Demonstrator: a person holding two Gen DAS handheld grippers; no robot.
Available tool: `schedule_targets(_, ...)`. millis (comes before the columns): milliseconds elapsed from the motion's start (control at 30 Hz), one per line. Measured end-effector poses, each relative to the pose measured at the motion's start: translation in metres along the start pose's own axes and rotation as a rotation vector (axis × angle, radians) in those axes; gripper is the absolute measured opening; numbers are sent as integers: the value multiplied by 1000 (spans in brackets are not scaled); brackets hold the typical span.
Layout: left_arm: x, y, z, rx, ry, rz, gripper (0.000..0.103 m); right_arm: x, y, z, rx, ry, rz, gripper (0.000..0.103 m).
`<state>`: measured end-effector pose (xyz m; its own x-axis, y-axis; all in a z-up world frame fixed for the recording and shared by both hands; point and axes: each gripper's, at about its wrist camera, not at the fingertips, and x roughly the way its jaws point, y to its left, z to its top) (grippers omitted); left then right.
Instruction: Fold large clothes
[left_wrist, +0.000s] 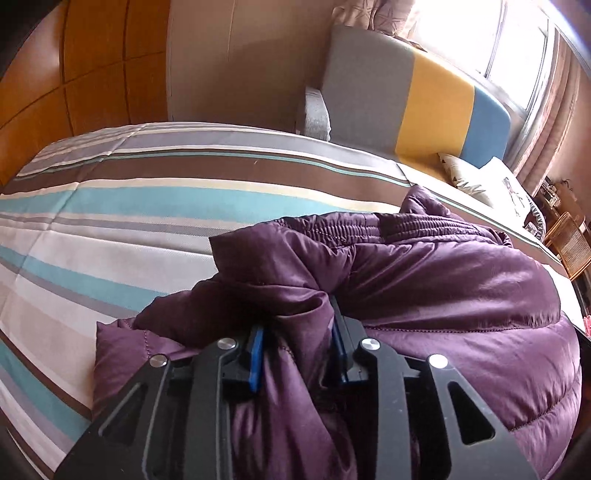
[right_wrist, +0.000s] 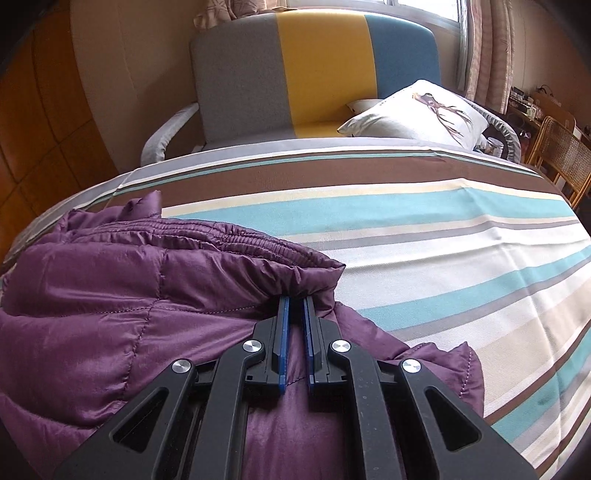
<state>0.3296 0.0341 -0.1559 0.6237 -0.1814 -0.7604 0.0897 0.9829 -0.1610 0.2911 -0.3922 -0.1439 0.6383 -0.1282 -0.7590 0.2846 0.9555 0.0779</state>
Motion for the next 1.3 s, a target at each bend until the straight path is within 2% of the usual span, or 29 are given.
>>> schedule_targets(33, -5, -1, 1, 5, 3, 6, 43, -2, 0, 2, -5, 6, -4, 7)
schedule_targets(67, -11, -2, 3, 9, -1, 22, 57, -8, 2, 4, -15, 7, -18, 11)
schedule_targets(100, -21, -3, 3, 13, -24, 40, 65, -18, 3, 6, -22, -11, -29, 17)
schedule_targets(133, -34, -3, 2, 11, -59, 32, 68, -31, 3, 6, -18, -44, -31, 37)
schedule_targets(167, -44, -3, 2, 4, -80, 22, 71, -43, 4, 6, -4, -76, -26, 63)
schedule_targets(200, -53, -5, 1, -5, -97, 17, 71, -56, 5, 6, 14, -114, -19, 66)
schedule_targets(233, -62, -7, 0, -15, -115, 13, 71, -72, 8, 5, 26, -156, 7, 66)
schedule_targets(367, -88, -37, -5, -10, -159, -8, 74, -93, 37, 1, -2, -170, 90, 61)
schedule_targets(467, -84, -73, -4, 90, -141, 25, 75, -86, 67, 0, -44, -141, 122, 61)
schedule_targets(600, -53, -109, 4, 207, -88, 110, 79, -59, 96, 3, -105, -87, 99, 61)
schedule_targets(667, -31, -110, 3, 203, -34, 131, 80, -41, 98, 4, -107, -52, 88, 61)
schedule_targets(700, -23, -107, 2, 185, -11, 118, 80, -32, 96, 3, -87, -34, 95, 61)
schedule_targets(800, -17, -104, -4, 148, -23, 118, 84, -17, 88, -1, -47, -22, 109, 61)
schedule_targets(1000, -11, -102, -13, 140, -41, 129, 84, -2, 92, -8, -59, -22, 83, 61)
schedule_targets(1200, -7, -101, -16, 136, -36, 123, 85, -10, 92, -6, -59, -10, 93, 61)
schedule_targets(1300, -7, -100, -17, 133, -39, 119, 85, -33, 92, 0, -42, -66, 119, 61)
